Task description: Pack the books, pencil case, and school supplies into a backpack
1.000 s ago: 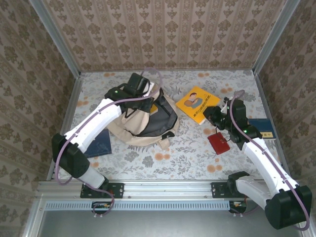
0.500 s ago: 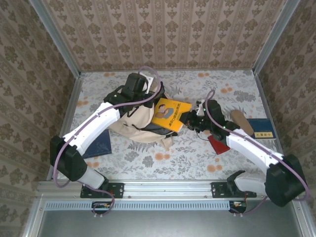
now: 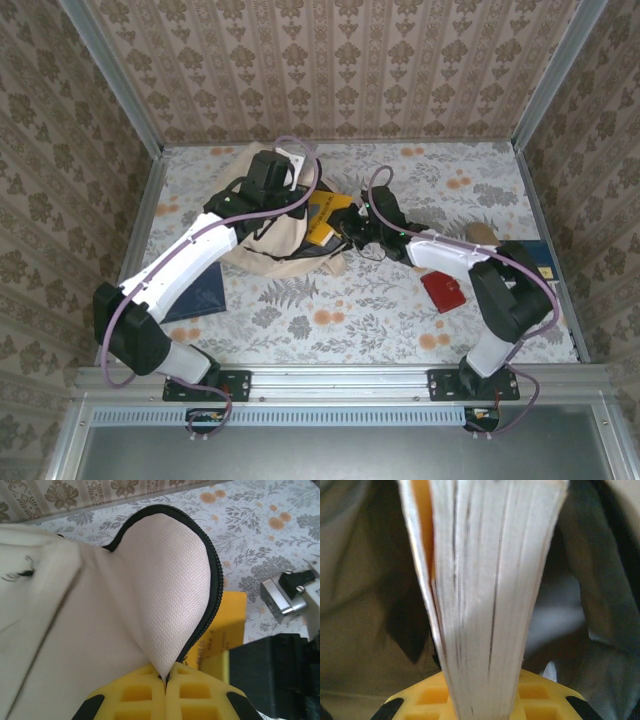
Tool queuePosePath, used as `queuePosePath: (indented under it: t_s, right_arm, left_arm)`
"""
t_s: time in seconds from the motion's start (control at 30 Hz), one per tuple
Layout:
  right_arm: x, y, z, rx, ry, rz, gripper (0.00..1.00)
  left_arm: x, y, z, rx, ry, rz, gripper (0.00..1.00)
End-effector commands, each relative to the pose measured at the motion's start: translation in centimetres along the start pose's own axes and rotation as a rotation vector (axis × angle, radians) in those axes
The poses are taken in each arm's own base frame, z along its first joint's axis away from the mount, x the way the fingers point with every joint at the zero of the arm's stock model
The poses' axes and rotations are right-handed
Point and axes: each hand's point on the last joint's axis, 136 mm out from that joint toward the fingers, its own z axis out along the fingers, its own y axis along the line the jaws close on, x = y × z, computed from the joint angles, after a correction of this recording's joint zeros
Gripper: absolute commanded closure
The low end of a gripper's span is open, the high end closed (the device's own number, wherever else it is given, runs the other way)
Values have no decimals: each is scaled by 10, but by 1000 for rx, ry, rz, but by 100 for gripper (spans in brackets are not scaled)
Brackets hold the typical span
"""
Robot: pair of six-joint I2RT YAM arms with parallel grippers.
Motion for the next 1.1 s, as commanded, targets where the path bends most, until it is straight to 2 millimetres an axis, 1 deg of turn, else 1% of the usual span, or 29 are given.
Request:
queuePosePath:
  t_s: [0.0,0.07,0.17,0.3,0.33,0.37,0.47,0.53,0.6,0.67,0.73,0.77,0.93,1.07]
  right_arm:
    - [-17,50,0,-163,-81,-5,100]
    - [-15,51,-9,-163,-94,-26,100]
    - [-11,57,-34,-156,-109,-99,100]
    - [-5,58,-71,-117,-139,-180,100]
    - [-3,54,-75,-102,-139,-187,100]
    - [-1,56,-88,-108,-152,-196,99]
    - [3,47,-99,-93,-162,-186,99]
    - [4,42,-101,-94,-166,-166,99]
    - [5,36,-97,-90,-163,-148,99]
    - [7,31,-87,-76,-133,-130,99]
    - [9,33,-74,-88,-97,-127,99]
    - [10,30,-63,-80,-79,-127,99]
    - [5,41,-21,-108,-28,-147,99]
    - [-1,47,16,-148,-30,-142,99]
  left_arm:
    - [-35,-12,-31,54,-139,-5,97]
    - [-32,-12,-31,51,-135,3,96]
    - [-29,-11,-30,57,-128,21,96]
    - [-27,-22,-28,113,-129,58,96]
    - [-27,-26,-27,132,-129,66,96]
    - [-27,-29,-26,147,-129,75,96]
    - [-26,-39,-24,184,-129,100,96]
    - [-24,-44,-20,192,-121,113,96]
    - [-23,-47,-18,195,-117,118,97]
    - [-23,-50,-18,203,-118,125,97]
    - [-25,-54,-20,215,-123,135,97]
    - [-25,-56,-22,223,-127,140,97]
    - [-26,-63,-29,256,-143,148,97]
    - [-24,-64,-28,261,-138,143,97]
